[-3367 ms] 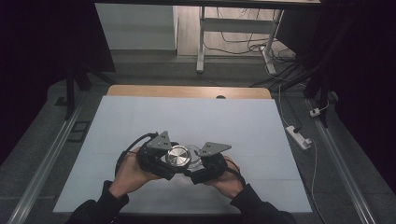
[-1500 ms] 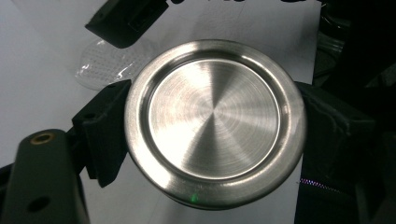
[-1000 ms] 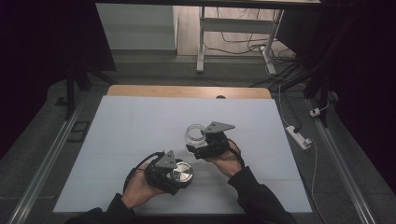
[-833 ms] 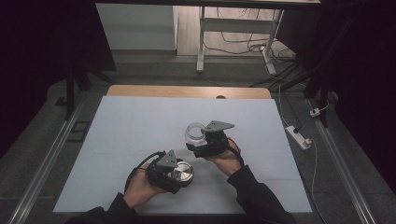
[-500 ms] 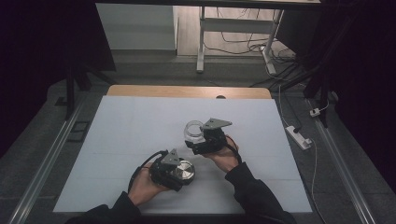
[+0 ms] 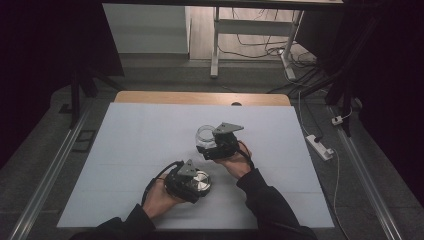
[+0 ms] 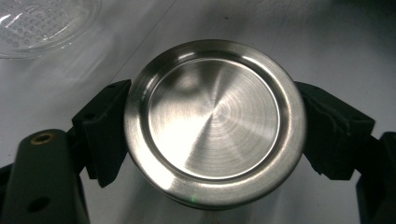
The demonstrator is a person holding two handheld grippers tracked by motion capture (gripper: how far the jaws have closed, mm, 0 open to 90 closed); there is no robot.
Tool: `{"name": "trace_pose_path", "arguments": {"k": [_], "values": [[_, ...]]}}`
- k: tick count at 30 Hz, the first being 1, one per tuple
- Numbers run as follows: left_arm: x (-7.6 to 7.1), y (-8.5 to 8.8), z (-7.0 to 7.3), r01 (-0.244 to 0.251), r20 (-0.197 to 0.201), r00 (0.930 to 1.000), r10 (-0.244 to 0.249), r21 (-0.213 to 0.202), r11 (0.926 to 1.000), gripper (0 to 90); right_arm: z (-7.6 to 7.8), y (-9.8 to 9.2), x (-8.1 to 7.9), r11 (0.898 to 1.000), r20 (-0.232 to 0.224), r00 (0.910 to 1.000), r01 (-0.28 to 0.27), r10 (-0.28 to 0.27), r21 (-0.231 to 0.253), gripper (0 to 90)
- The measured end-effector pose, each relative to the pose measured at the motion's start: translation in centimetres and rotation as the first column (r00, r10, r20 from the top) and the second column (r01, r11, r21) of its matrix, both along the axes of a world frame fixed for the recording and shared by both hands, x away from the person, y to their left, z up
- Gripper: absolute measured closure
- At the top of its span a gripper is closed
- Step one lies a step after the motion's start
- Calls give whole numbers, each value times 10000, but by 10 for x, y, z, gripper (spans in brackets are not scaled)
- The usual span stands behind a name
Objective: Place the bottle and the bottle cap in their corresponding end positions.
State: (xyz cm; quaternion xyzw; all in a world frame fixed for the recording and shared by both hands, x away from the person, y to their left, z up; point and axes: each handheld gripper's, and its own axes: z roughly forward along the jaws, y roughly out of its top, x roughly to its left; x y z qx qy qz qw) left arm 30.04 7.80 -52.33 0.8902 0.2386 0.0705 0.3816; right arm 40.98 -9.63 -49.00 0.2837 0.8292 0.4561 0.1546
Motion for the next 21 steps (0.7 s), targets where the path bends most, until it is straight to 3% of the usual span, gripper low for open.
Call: {"name": "trace_pose_path", "arguments": {"k": [21], "values": [[6, -7, -12, -234, 86, 9997, 231, 451, 9987, 185, -15, 16, 26, 9991, 45, 9995, 313, -311, -282, 144]]}}
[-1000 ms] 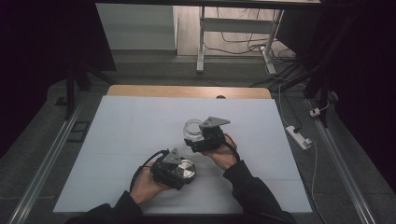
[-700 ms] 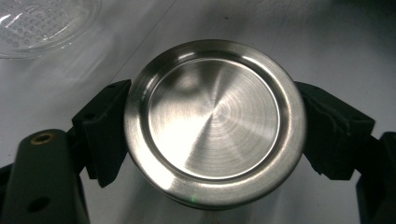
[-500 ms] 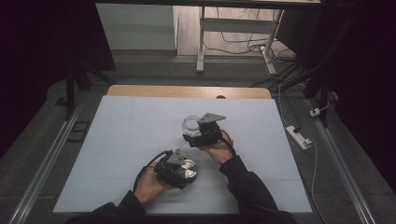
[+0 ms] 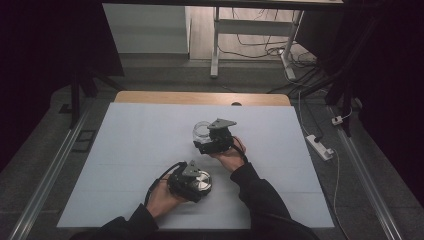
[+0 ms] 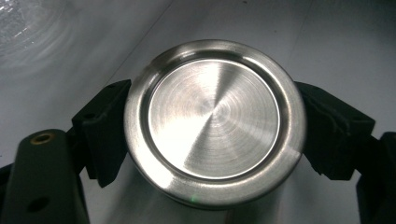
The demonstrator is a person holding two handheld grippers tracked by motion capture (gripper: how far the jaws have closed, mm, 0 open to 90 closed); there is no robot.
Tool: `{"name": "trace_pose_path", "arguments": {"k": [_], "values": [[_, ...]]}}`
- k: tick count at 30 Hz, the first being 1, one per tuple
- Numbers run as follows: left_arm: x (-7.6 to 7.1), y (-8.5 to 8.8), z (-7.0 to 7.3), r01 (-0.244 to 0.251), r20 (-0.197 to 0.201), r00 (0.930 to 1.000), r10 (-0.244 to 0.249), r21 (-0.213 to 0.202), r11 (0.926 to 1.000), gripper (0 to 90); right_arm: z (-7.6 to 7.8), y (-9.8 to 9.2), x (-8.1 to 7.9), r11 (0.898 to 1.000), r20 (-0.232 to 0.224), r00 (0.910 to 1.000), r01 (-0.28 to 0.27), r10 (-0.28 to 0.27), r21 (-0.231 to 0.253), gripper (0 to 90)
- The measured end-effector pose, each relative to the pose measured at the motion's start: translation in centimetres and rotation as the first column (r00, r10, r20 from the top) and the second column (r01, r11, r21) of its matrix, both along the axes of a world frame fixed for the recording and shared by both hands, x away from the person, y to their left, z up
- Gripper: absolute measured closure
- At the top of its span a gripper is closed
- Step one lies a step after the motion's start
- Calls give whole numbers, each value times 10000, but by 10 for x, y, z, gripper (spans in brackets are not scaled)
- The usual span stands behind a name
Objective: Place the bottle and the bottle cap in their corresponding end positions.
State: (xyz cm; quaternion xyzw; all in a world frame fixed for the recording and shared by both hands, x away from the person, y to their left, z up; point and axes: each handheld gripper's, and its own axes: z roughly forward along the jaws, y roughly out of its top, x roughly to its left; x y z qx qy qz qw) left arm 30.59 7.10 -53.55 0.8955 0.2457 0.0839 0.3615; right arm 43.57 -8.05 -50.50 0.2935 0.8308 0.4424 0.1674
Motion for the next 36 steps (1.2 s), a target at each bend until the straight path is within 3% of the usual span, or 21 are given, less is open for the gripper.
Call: {"name": "trace_pose_path", "arguments": {"k": [6, 18, 27, 36], "values": [[3, 0, -4, -69, -65, 10000, 70, 183, 9998, 185, -6, 2, 4, 10000, -17, 10000, 41, -41, -89, 144], [5, 1, -7, -80, -144, 9999, 81, 42, 10000, 180, -10, 2, 3, 10000, 42, 10000, 2, -2, -46, 141], [6, 1, -8, 102, -242, 9997, -102, 0, 9999, 132, -9, 0, 4, 9999, -207, 9997, -91, 88, -125, 136], [7, 3, -8, -39, -380, 9993, 33, -166, 9999, 93, -8, -1, 5, 9999, -366, 9992, -144, 143, -25, 123]]}}
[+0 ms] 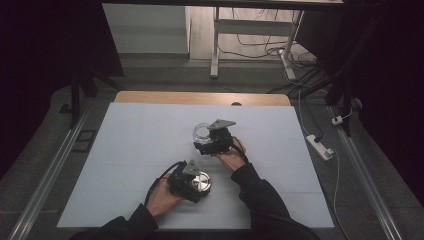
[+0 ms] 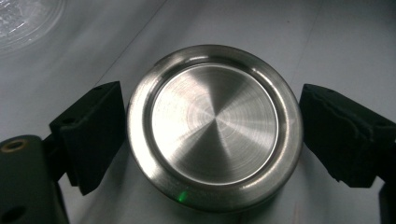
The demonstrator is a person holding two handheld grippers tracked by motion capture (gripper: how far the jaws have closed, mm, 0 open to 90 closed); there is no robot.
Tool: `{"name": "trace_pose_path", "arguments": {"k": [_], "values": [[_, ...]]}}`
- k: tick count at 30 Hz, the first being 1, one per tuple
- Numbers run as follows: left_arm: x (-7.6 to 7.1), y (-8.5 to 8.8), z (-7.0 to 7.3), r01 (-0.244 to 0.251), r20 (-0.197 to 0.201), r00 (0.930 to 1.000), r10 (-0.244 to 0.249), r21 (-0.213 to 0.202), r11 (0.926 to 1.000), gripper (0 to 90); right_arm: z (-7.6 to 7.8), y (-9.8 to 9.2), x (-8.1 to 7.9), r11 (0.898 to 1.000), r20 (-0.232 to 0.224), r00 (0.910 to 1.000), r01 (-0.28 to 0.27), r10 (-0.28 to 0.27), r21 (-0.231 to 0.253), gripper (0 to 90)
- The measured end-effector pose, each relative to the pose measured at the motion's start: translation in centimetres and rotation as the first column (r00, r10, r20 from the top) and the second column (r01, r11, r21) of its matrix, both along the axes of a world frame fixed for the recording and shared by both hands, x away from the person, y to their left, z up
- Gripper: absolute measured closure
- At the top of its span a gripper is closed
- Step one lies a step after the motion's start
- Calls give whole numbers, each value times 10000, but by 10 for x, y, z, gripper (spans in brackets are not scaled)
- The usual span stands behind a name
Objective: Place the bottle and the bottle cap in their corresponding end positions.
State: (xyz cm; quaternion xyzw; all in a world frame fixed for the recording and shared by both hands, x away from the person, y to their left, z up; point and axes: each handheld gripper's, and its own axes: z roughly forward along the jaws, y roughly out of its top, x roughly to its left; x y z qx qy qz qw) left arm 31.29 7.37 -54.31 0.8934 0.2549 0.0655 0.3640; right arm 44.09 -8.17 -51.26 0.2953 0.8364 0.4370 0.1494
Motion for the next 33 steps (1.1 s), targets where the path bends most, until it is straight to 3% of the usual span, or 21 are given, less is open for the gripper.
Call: {"name": "trace_pose_path", "arguments": {"k": [15, 33], "values": [[-1, 8, 5, 41, -4, 10000, -42, -694, 9976, 35, 6, -2, -2, 9996, -190, 9995, -269, 267, -104, 3], [-5, 31, 19, -155, 63, 9998, 163, -1060, 9942, 12, 15, -14, -10, 9996, -223, 9994, -277, 278, 64, 0]]}}
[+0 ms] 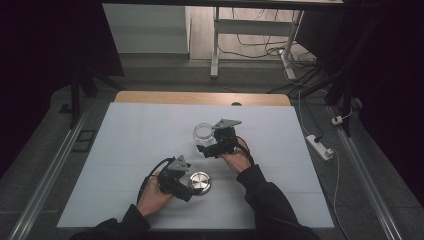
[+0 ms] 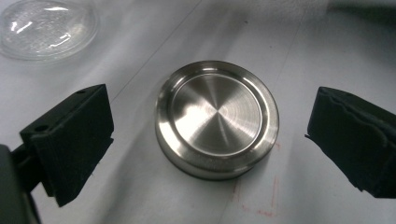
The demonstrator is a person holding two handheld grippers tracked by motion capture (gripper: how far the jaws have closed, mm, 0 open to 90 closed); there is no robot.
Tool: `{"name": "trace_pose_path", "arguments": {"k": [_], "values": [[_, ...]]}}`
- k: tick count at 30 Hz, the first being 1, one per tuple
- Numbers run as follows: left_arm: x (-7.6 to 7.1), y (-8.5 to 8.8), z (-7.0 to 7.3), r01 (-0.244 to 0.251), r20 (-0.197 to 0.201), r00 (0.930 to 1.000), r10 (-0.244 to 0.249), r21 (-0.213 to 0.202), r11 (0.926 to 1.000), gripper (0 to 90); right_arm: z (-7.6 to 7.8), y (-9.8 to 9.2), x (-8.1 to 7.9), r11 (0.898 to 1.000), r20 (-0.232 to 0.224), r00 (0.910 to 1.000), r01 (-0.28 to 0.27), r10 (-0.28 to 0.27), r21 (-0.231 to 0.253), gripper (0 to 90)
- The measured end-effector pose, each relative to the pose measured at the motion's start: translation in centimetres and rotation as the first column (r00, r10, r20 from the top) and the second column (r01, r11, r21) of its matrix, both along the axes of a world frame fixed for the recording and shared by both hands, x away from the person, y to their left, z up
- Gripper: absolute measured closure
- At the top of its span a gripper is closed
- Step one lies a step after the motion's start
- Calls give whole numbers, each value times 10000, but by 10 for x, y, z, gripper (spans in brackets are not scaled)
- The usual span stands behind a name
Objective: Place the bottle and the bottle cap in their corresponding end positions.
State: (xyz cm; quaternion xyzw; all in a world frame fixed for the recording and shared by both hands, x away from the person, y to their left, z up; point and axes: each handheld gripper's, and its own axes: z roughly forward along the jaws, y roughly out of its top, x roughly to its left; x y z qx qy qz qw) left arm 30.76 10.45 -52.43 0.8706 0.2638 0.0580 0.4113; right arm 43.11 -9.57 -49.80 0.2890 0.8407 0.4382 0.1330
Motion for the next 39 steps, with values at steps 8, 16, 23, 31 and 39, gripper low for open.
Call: {"name": "trace_pose_path", "arguments": {"k": [8, 16, 23, 31, 39], "values": [[-2, 12, 4, -185, -132, 9997, 181, -236, 9996, 2, 2, -3, -8, 9999, 94, 9999, -42, 43, -106, 0], [-2, 21, 7, -126, -311, 9995, 116, -342, 9993, 0, 5, -11, -15, 9998, -71, 9998, -181, 180, -87, 0], [-4, 28, 10, -145, -405, 9991, 126, -489, 9987, 0, 9, -15, -24, 9997, -88, 9997, -235, 235, 8, 0], [-6, 33, 13, -190, -382, 9991, 171, -511, 9985, 0, 11, -18, -35, 9994, -80, 9994, -348, 347, -41, 0], [-9, 42, 16, -227, -307, 9993, 209, -583, 9980, 0, 11, -21, -44, 9993, -115, 9993, -361, 361, -75, 0]]}}
